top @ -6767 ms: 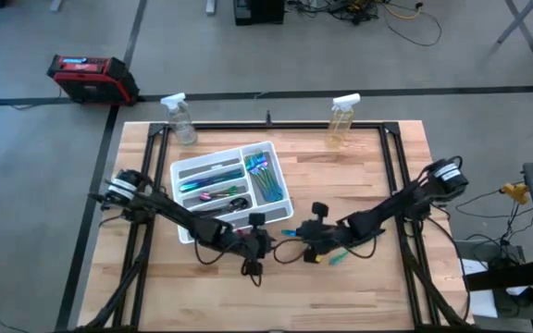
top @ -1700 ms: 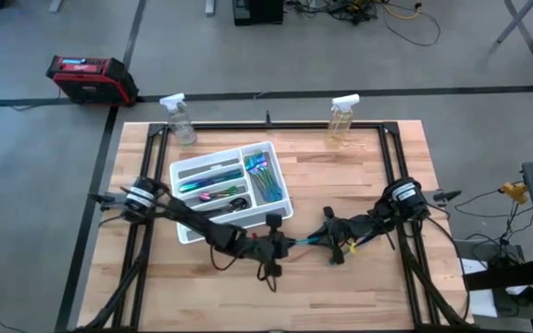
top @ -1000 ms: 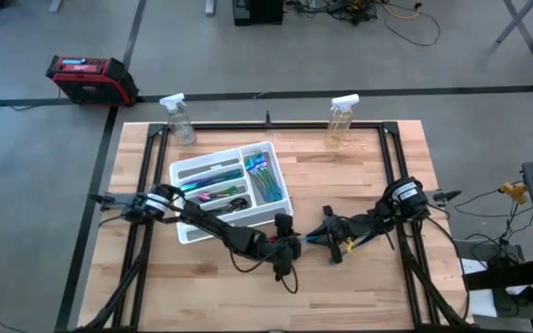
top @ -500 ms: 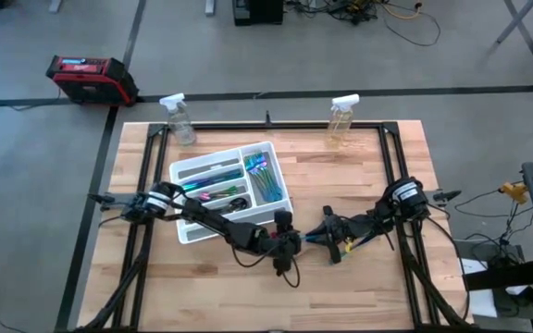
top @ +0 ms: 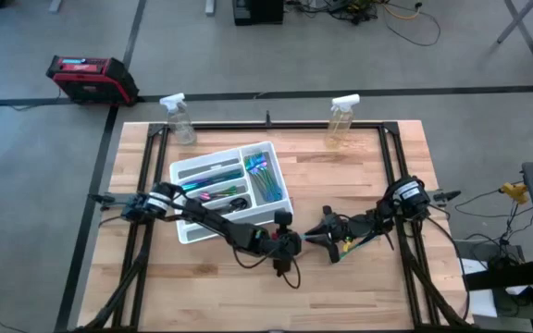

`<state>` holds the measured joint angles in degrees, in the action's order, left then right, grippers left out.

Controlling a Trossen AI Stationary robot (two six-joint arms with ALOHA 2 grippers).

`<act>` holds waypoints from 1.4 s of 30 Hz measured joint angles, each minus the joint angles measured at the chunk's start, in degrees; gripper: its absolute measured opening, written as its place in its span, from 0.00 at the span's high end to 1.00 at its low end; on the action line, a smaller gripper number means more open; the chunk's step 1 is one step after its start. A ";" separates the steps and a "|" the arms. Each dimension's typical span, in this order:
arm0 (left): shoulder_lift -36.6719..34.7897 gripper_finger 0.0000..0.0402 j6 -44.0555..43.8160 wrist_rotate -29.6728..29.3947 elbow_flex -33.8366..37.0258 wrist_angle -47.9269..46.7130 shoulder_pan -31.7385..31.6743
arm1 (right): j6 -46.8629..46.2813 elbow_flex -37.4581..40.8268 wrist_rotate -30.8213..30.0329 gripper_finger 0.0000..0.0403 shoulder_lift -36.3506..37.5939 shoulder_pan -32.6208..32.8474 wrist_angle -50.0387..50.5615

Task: Sort silverware
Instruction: Put the blue table knife with the other blue table knives on the silverware tray

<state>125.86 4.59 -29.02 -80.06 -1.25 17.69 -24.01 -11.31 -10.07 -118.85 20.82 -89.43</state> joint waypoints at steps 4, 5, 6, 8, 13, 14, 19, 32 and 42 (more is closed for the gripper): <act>-0.19 0.99 -3.73 -0.02 -1.05 -1.02 1.11 | -0.11 1.56 2.95 0.70 3.45 0.11 1.01; -0.55 0.99 -4.98 -0.09 -1.36 -2.21 1.61 | 0.08 2.17 4.41 0.68 4.87 0.21 1.40; -1.00 1.00 -6.34 -0.26 -1.63 -3.70 2.13 | -0.32 2.84 6.25 0.67 6.48 0.30 2.00; -2.26 1.00 -8.61 -0.99 -1.82 -7.20 3.14 | -1.55 4.26 10.64 0.65 10.12 0.61 2.73; -7.54 1.00 -12.26 -2.41 -1.54 -18.34 4.58 | 1.24 5.88 12.99 0.62 17.93 1.17 3.84; -8.85 1.00 -12.76 -3.29 -1.23 -19.98 4.68 | 2.10 5.89 12.85 0.62 18.86 1.16 5.51; -16.29 1.00 -13.10 -4.59 2.61 -25.03 4.76 | 3.52 4.76 10.68 0.64 20.14 1.18 11.66; -45.31 1.00 -14.04 -13.64 29.10 -32.60 -4.54 | 4.49 -2.07 10.06 0.73 14.67 1.25 18.20; -53.89 1.00 -2.80 -10.18 46.65 -21.10 -19.62 | 4.89 -8.25 9.43 0.78 9.63 1.20 21.52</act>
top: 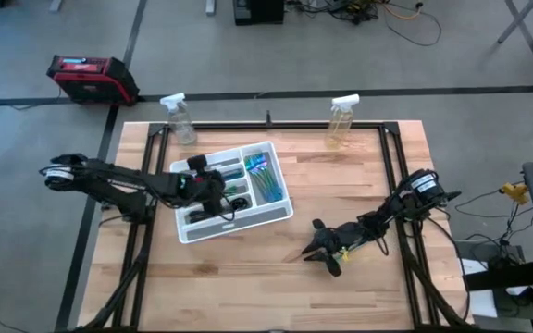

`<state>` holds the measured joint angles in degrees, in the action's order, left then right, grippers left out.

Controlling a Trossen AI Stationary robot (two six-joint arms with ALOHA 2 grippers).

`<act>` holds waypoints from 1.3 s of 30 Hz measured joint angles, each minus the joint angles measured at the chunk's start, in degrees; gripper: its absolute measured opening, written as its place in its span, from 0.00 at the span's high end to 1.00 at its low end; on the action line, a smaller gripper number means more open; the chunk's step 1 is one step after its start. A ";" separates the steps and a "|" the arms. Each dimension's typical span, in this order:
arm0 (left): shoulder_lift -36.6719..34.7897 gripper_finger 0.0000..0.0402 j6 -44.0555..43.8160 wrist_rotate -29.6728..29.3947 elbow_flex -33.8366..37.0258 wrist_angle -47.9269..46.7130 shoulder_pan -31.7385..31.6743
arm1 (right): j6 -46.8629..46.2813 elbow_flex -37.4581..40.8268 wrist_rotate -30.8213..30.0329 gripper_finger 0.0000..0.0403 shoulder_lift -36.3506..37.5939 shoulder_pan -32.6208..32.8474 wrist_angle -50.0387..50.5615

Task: Sort silverware
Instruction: Put the blue table knife with the other blue table knives on the silverware tray

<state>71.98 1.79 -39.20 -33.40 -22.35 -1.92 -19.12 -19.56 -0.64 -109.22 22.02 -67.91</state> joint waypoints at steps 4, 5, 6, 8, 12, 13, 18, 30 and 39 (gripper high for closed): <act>0.88 0.96 4.53 0.28 4.26 9.40 -2.98 | -0.10 -0.86 0.02 0.76 -0.07 -0.04 0.72; 1.07 0.95 4.90 0.28 5.11 10.44 -3.49 | -0.27 -1.01 0.05 0.76 0.04 -0.04 0.87; 1.29 0.93 5.22 0.26 5.72 11.55 -3.98 | -0.52 -1.00 0.22 0.75 0.53 -0.04 1.24; 1.69 0.90 5.51 0.26 6.33 13.84 -4.57 | -1.58 -0.84 0.74 0.72 1.33 -0.13 1.47; 1.71 0.84 5.68 0.21 6.11 13.64 -4.73 | -3.83 -0.05 1.08 0.67 2.63 -0.31 1.73; 1.47 0.82 5.77 0.22 5.86 13.79 -4.73 | -4.05 0.06 1.03 0.66 2.96 -0.31 1.74; 0.78 0.76 4.70 4.79 3.33 13.43 -4.58 | -7.02 0.98 2.74 0.62 5.04 -0.12 3.02; 3.23 0.81 1.11 18.76 1.15 34.63 8.96 | -15.32 -2.70 4.55 0.76 20.70 8.41 38.34; 11.17 0.84 -0.78 14.18 0.21 41.81 14.90 | -24.59 -11.37 -1.82 0.99 31.09 16.58 72.24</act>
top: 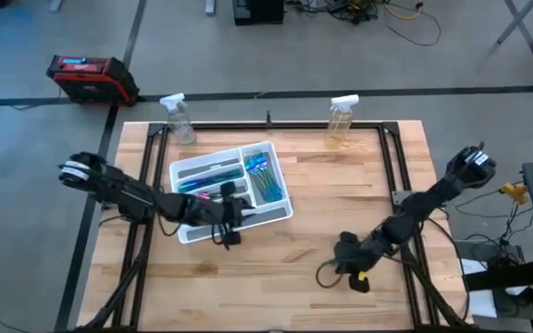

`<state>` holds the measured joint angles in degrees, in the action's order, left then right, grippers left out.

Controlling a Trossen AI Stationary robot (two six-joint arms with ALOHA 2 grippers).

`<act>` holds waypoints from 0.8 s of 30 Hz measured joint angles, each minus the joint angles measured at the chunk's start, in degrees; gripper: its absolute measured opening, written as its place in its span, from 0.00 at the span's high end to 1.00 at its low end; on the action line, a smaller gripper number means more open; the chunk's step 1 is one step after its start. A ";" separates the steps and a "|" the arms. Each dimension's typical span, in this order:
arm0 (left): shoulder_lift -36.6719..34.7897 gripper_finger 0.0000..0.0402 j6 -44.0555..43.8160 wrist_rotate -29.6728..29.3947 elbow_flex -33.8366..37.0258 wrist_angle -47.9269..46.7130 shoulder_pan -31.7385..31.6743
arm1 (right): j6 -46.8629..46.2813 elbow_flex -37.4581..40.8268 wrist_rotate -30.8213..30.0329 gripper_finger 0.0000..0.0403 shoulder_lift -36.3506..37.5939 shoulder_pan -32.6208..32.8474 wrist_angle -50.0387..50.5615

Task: Sort silverware
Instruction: Put the blue table knife with the other blue table knives on the silverware tray

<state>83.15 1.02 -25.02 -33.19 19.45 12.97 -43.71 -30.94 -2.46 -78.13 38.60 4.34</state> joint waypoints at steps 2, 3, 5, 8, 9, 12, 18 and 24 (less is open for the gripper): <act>2.46 0.84 -0.28 -0.17 -1.38 0.58 0.02 | -1.77 -0.30 -1.19 0.98 -0.35 1.12 3.25; 3.43 0.84 -0.28 -0.15 -1.69 0.46 0.02 | -2.12 -0.42 -1.85 0.99 -1.11 1.11 3.42; 5.60 0.84 -0.22 -0.13 -3.07 0.07 0.04 | -2.75 -0.66 -1.93 1.00 -2.89 0.99 2.57; 8.28 0.84 1.12 -0.47 -5.60 -0.38 0.14 | -3.51 -0.81 -1.93 1.00 -6.61 -0.62 1.89; 8.96 0.84 1.55 -0.72 -6.48 -0.95 0.22 | -2.49 -1.17 -2.13 1.00 -7.92 -1.31 0.50; 10.98 0.84 3.61 -1.01 -9.46 -0.96 0.22 | 3.10 -3.25 -7.17 1.00 -10.25 -3.82 -0.25; 12.34 0.84 4.35 -1.02 -12.98 -4.19 0.29 | 7.34 -6.93 -14.96 1.00 -10.87 -8.16 8.17; 12.70 0.84 2.30 -1.00 -11.94 -5.46 0.70 | -2.53 -8.81 -15.86 1.00 -4.66 -5.87 29.11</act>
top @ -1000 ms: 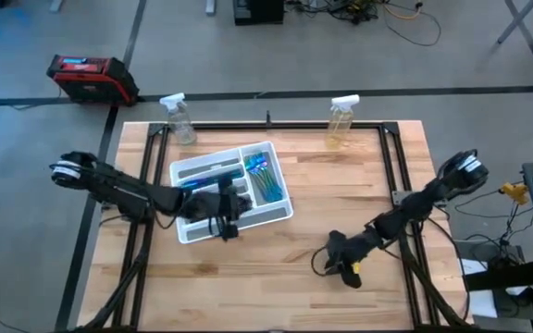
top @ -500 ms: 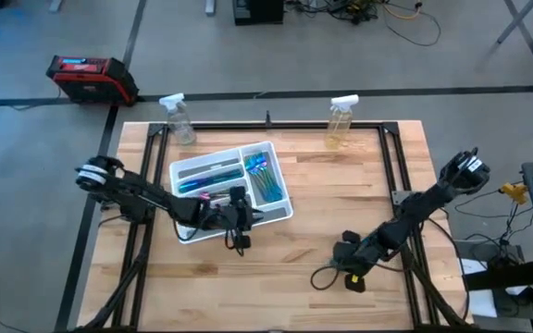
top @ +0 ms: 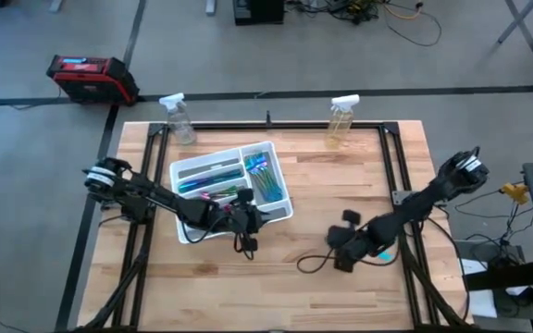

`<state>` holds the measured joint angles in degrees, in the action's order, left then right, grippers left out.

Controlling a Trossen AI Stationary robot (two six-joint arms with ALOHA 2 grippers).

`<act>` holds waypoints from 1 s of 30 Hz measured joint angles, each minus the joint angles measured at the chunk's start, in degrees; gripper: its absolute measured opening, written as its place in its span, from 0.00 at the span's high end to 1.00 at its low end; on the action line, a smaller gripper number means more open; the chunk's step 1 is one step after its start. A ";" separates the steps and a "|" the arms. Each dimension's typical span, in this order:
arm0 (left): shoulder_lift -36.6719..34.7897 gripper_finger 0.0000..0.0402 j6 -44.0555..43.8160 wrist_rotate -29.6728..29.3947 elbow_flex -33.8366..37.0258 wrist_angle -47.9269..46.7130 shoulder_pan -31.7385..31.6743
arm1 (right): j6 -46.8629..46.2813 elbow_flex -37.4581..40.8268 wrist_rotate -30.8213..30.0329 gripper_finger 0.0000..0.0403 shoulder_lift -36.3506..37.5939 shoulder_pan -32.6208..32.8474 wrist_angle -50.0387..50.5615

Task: Sort silverware
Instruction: Put the blue table knife with the other blue table knives on the silverware tray

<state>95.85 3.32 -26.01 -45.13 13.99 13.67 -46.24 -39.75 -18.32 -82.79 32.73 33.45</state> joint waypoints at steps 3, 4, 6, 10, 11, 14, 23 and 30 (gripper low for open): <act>0.64 0.84 -1.34 -0.13 0.77 1.18 0.30 | -8.16 0.04 0.30 1.00 3.98 3.06 8.46; 0.73 0.84 -1.85 -0.29 1.11 0.72 0.44 | -10.62 0.04 0.95 1.00 5.07 4.38 10.36; 2.08 0.84 -2.73 -0.48 1.06 2.34 0.52 | -16.46 0.16 4.08 1.00 7.11 7.42 14.69; 3.57 0.84 -3.02 -0.47 1.27 3.28 1.42 | -28.17 0.49 12.35 1.00 7.66 12.54 18.10; 3.91 0.84 -3.01 -0.47 1.18 3.50 1.47 | -30.59 0.62 13.75 1.00 7.41 13.66 18.56; 4.32 0.84 -3.02 -0.47 1.03 3.52 2.07 | -34.63 0.69 17.26 1.00 4.82 15.46 18.35; 4.09 0.84 -3.88 -0.50 0.82 3.00 4.12 | -33.54 0.48 18.39 1.00 -3.09 14.86 10.98; 3.72 0.84 -3.72 -0.55 -0.67 3.42 6.40 | -32.23 -1.50 13.22 1.00 -4.86 10.30 0.54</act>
<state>99.57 -0.40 -26.57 -45.81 17.41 20.07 -78.47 -41.25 -5.10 -87.65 43.04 33.99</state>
